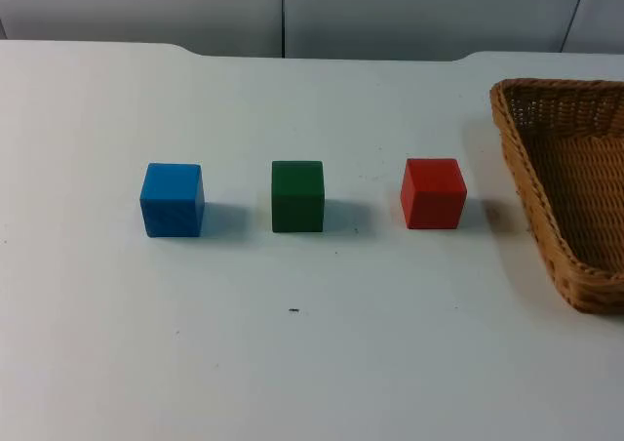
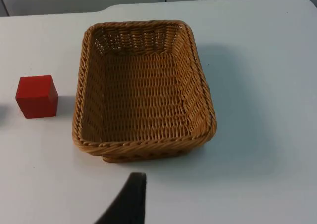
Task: Pick up the basket with the left hand and place the blue cube into the basket with the right hand.
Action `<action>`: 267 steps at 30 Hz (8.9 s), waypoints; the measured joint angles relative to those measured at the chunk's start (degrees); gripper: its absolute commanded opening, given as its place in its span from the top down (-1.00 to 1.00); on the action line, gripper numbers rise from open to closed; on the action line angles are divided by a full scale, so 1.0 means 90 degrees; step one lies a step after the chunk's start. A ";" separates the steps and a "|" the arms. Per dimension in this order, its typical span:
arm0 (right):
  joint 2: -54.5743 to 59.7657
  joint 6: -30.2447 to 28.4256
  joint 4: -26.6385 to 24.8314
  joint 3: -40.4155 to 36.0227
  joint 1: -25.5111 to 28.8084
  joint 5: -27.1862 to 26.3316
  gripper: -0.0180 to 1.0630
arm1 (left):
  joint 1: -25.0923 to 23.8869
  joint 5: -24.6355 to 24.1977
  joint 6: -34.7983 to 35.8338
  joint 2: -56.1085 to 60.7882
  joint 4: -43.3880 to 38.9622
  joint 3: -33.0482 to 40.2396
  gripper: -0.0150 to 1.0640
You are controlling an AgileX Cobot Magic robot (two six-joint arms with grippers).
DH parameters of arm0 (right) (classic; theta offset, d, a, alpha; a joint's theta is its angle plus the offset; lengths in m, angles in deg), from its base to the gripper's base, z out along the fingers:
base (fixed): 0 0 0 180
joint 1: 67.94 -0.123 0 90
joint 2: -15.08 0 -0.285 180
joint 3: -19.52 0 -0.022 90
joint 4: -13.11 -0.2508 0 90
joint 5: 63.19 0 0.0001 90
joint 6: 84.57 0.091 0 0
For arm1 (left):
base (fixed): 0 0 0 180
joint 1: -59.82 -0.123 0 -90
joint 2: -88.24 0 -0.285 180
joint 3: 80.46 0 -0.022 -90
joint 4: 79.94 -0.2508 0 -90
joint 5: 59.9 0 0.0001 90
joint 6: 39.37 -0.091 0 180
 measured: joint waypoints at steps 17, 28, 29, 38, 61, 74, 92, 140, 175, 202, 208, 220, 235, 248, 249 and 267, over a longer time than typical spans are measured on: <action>0.0000 0.0000 0.0000 0.0000 0.0000 0.0000 -0.95 | 0.0000 0.0189 0.0000 -0.0727 0.0327 -0.0202 -0.98; 0.0000 -0.0011 0.0000 0.0000 0.0000 0.0000 -0.95 | 0.0000 0.1500 -0.0419 -0.2491 0.1398 -0.1053 -0.98; 0.0000 -0.0011 0.0000 0.0000 0.0000 0.0000 -0.95 | 0.0000 0.1624 -0.0583 -0.2744 0.1647 -0.1167 -0.98; 0.0000 -0.0011 0.0000 0.0000 0.0000 0.0000 -0.95 | 0.0000 0.1938 -0.1993 -0.4652 0.3398 -0.1971 -0.98; 0.0000 -0.0011 0.0000 0.0000 0.0000 0.0000 -0.95 | 0.0894 0.2388 -0.4794 -0.8397 0.7021 -0.2221 -0.96; 0.0000 -0.0011 0.0000 0.0000 0.0000 0.0000 -0.95 | 0.2524 0.3052 -0.4805 -1.0362 0.7131 -0.3326 -0.96; 0.0000 -0.0011 0.0000 0.0000 0.0000 0.0000 -0.95 | 0.4067 0.3268 -0.3788 -1.3606 0.7173 -0.5923 -0.96; 0.0000 0.0049 0.0012 0.0000 0.0000 0.0013 -0.94 | 0.5056 0.3302 -0.1650 -1.6192 0.6166 -0.8979 -0.96; 0.0000 0.0049 0.0012 0.0000 0.0000 0.0013 -0.94 | 0.5136 0.4006 -0.0403 -1.6003 0.5941 -0.8951 0.98; 0.0133 -0.0067 0.0000 0.0000 0.0000 0.0030 -0.91 | 0.4288 0.3899 0.1200 -1.2718 0.3812 -0.6004 0.98; 0.1036 -0.0278 -0.0192 0.0295 0.0000 -0.0070 -0.90 | 0.3778 0.4448 0.1079 -1.1634 0.3787 -0.4462 0.98; 0.1817 -0.0679 -0.0818 0.0522 0.0000 -0.0464 -0.90 | 0.2421 0.3992 0.0265 -1.0014 0.3777 -0.2917 0.98; 0.1834 -0.0863 -0.1130 0.0522 0.0000 -0.0668 -0.90 | 0.0804 0.2452 -0.0831 -0.8840 0.3717 -0.2297 0.98; 0.2666 -0.2388 -0.3038 0.0522 0.0000 -0.1089 -0.87 | -0.0963 0.1826 -0.1961 -0.8249 0.3624 -0.1352 0.98; 0.2836 -0.2614 -0.3307 0.0539 0.0000 -0.1174 -0.86 | -0.1063 0.1770 -0.2072 -0.8249 0.3624 -0.1352 0.98; 0.6332 -0.5466 -0.6097 0.2413 -0.0073 -0.1552 -0.86 | -0.2799 0.1271 -0.3445 -0.8278 0.3619 -0.1347 0.98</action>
